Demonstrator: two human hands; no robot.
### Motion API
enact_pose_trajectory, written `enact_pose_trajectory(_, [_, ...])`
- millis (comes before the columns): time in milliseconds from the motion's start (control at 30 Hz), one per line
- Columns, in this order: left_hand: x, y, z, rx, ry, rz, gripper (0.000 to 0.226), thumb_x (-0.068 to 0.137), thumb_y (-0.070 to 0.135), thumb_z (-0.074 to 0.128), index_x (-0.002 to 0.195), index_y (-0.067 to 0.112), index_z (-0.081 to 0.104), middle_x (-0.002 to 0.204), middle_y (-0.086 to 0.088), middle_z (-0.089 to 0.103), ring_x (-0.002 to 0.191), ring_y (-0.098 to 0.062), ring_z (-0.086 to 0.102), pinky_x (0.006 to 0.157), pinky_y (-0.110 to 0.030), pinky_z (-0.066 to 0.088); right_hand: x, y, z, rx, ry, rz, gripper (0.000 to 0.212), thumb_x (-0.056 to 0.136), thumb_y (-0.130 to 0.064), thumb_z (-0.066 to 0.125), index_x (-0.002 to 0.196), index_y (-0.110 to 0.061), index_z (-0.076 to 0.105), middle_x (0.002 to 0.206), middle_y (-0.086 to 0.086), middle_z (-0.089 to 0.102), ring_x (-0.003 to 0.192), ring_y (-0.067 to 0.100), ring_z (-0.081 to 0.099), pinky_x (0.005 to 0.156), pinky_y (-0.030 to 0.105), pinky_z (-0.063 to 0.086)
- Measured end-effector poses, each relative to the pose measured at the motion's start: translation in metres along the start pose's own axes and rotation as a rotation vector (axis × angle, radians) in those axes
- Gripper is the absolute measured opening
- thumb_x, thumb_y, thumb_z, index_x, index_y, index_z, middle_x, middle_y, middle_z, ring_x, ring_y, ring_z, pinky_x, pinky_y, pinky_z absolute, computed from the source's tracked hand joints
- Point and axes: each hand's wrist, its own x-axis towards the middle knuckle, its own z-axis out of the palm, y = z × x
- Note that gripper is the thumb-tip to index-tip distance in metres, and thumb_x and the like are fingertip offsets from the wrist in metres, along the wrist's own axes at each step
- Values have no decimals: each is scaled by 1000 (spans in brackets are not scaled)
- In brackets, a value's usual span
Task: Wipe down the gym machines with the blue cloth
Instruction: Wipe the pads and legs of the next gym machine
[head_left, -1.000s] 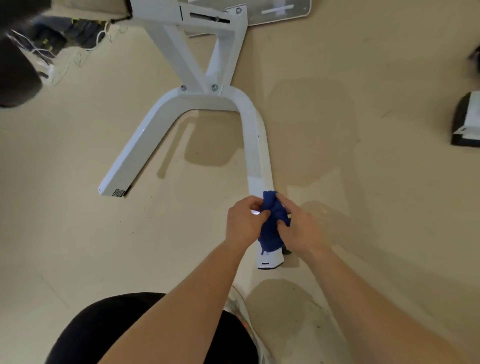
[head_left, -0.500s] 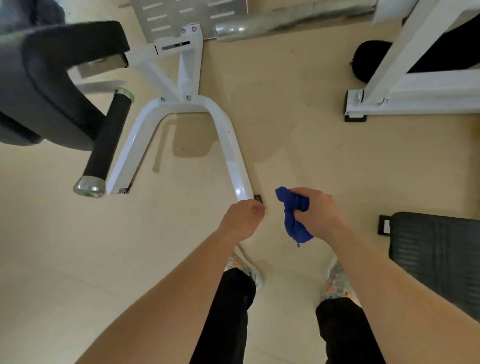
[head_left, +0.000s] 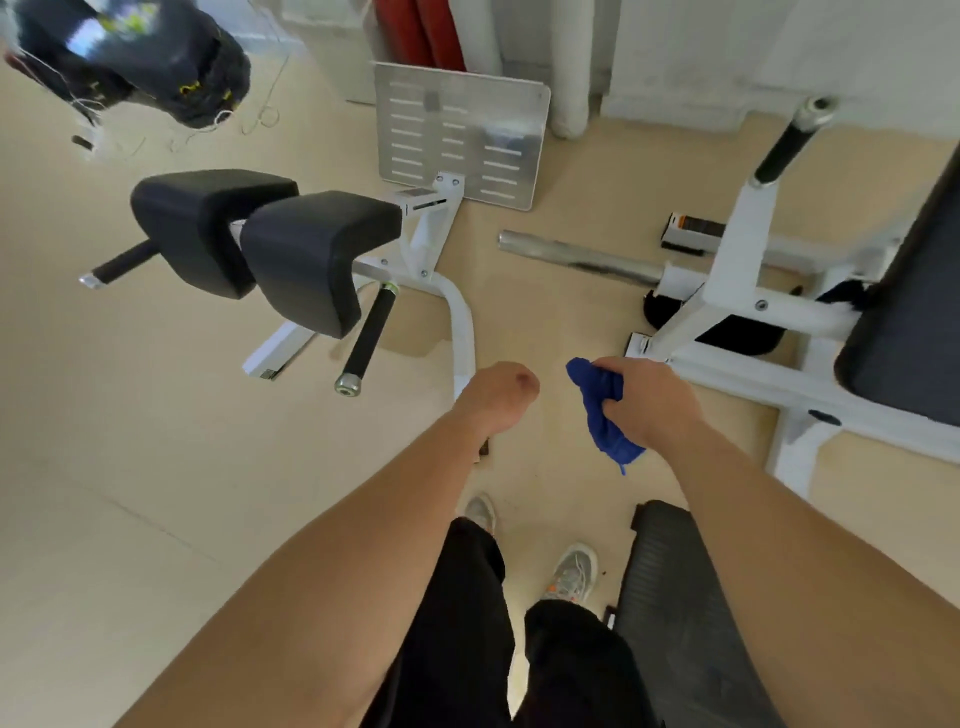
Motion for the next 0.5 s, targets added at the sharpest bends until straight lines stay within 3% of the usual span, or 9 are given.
enact_pose_trajectory(100, [-10,9,-45,-51,42,-18,32,96,25,41,104,8,66,106,-8,67,96,-26,63,88,-39,50,2,-44,-34,-55,-12,-36,32,78,-5,41,84,-25,64,57,-9,66,55,10,64,39,11,40])
enact_pose_trajectory(167, [-13,7,-74,-69,62,-28,33,96,27,42,112,12,67,114,-7,67,104,-25,62,94,-41,51,9,-76,-52,-108,-8,-37,34,78,-4,42,84,-28,64,60,-5,67,59,15,66,49,24,52])
enact_pose_trajectory(367, [1,-13,-149,-88,127,-58,30,98,30,42,114,18,65,111,-1,65,97,-20,59,83,-33,47,52,-169,-84,-232,-70,-82,39,82,-1,43,100,-28,65,81,5,71,82,27,69,76,45,59])
enact_pose_trajectory(500, [9,-23,-194,-169,171,-96,27,96,19,40,103,9,64,104,-7,65,87,-23,59,72,-31,46,86,-226,-91,-306,-122,-120,33,90,-3,46,99,-27,67,84,7,68,80,28,65,85,45,58])
